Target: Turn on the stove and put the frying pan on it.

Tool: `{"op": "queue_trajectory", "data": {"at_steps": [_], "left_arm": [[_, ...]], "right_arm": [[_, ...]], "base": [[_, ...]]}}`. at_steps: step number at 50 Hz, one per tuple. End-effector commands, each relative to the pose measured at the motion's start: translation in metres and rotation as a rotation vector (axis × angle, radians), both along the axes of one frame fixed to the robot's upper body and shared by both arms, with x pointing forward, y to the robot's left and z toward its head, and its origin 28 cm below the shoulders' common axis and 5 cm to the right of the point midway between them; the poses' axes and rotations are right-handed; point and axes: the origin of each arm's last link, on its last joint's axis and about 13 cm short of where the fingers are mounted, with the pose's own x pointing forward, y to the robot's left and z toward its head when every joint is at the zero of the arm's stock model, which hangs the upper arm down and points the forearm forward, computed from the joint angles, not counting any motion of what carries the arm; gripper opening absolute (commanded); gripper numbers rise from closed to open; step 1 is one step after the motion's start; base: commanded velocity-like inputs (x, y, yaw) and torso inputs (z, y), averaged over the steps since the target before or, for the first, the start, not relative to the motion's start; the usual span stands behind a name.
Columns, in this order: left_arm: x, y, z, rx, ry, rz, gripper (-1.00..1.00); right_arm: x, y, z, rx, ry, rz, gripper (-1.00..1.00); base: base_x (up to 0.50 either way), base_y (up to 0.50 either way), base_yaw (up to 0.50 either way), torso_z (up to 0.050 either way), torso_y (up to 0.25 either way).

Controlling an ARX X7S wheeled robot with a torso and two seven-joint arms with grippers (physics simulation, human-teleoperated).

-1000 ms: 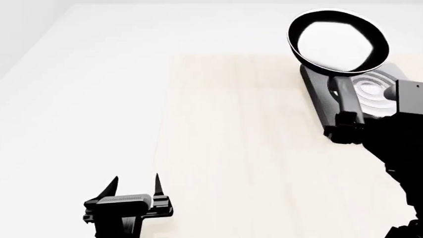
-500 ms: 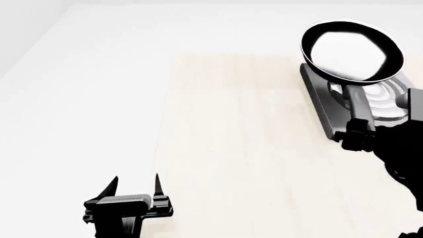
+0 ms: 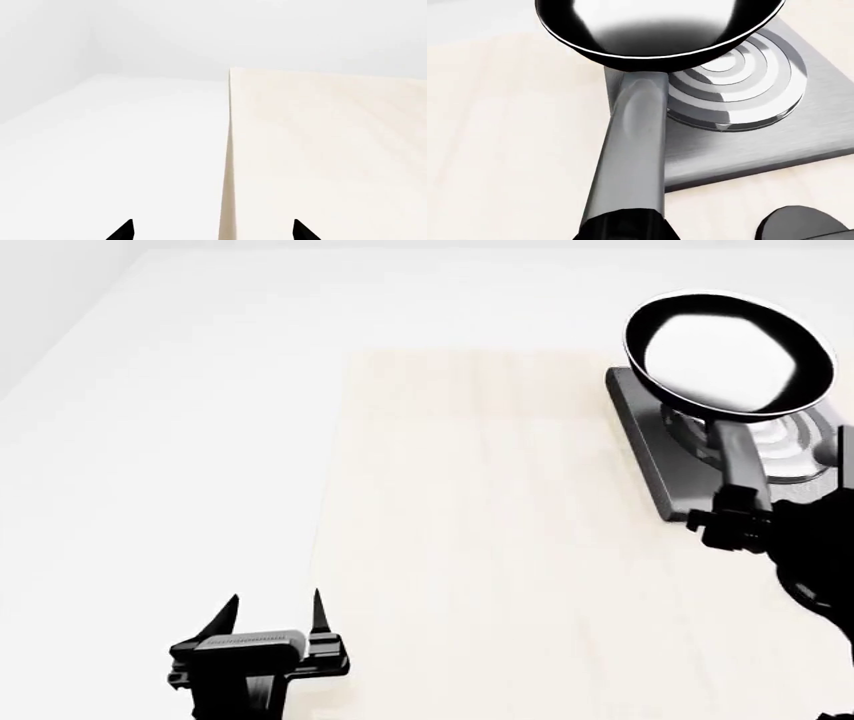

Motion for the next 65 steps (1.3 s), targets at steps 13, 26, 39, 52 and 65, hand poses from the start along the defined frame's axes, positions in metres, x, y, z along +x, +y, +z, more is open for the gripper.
{"op": "queue_trajectory", "data": {"at_steps": [13, 26, 39, 52, 65], "left_arm": [[0.001, 0.0, 0.0, 0.0, 0.0, -0.001, 1.0], [-0.001, 0.0, -0.001, 0.001, 0.0, 0.0, 1.0], [-0.001, 0.0, 0.0, 0.002, 0.001, 0.001, 1.0], [-0.001, 0.0, -0.001, 0.002, 0.003, 0.0, 1.0], [0.0, 0.0, 0.0, 0.002, 0.002, 0.001, 1.0]], "right_arm": [[-0.01, -0.014, 0.019, 0.025, -0.038, 0.0, -1.0], [-0.009, -0.019, 0.019, 0.035, -0.027, -0.015, -1.0], [-0.011, -0.022, 0.005, 0.066, -0.002, -0.053, -1.0], [-0.015, -0.028, 0.003, 0.068, 0.003, -0.082, -1.0], [-0.014, -0.031, -0.004, 0.073, 0.012, -0.092, -1.0]], "base": [[0.0, 0.0, 0.0, 0.001, 0.002], [0.0, 0.0, 0.0, 0.0, 0.002], [0.0, 0.0, 0.0, 0.001, 0.002], [0.0, 0.0, 0.0, 0.0, 0.002], [0.0, 0.0, 0.0, 0.001, 0.002]]}}
